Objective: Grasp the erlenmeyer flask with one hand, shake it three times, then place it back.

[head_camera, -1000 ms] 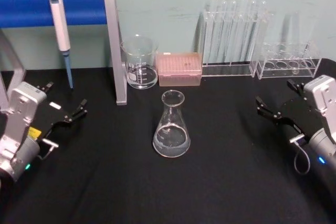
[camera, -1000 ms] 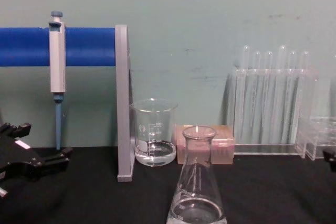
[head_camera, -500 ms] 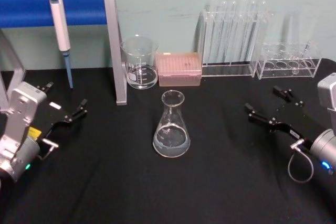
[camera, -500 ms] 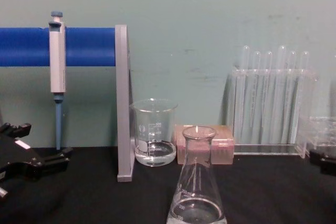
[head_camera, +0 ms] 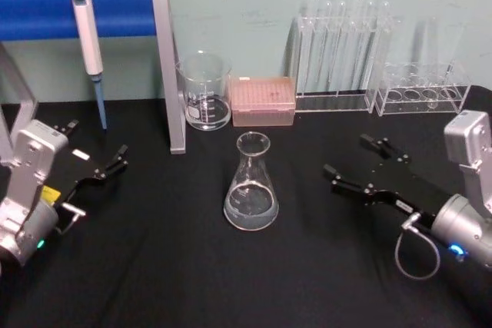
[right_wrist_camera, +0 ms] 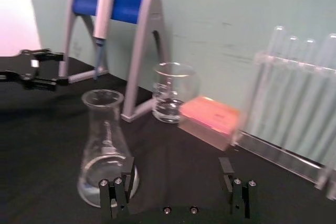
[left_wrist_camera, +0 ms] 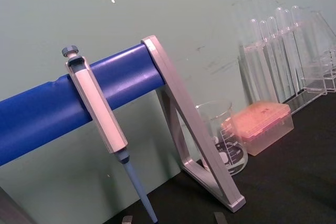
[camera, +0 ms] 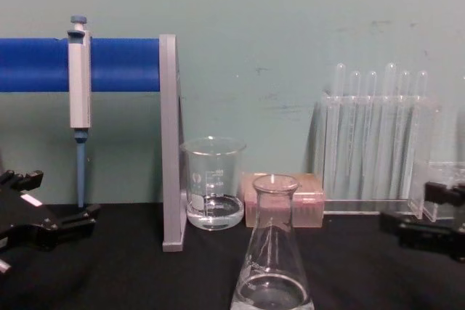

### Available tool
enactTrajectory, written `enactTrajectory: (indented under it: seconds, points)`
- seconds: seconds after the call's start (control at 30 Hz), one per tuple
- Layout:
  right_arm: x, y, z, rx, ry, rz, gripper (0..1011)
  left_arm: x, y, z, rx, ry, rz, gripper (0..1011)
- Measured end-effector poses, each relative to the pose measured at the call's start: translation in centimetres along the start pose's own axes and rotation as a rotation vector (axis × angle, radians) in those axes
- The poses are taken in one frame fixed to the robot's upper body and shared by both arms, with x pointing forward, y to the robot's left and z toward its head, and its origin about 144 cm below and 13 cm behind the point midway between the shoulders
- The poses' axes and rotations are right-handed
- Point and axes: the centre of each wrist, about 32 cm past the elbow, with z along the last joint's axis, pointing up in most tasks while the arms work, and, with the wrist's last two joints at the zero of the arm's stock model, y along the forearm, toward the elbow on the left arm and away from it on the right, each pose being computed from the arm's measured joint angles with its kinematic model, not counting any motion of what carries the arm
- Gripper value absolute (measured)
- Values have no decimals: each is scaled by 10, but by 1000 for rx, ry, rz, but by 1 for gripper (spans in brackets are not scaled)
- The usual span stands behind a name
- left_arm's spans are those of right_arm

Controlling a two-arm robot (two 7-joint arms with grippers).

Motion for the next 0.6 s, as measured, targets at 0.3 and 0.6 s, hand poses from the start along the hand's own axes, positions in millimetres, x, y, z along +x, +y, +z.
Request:
enactTrajectory:
  seconds: [0.3, 0.6]
  points:
    - [-11, 17, 3, 19, 2, 75, 1002, 0, 0, 0, 0, 0, 0, 1001]
    - [-19, 37, 3, 32, 4, 137, 1002, 0, 0, 0, 0, 0, 0, 1001]
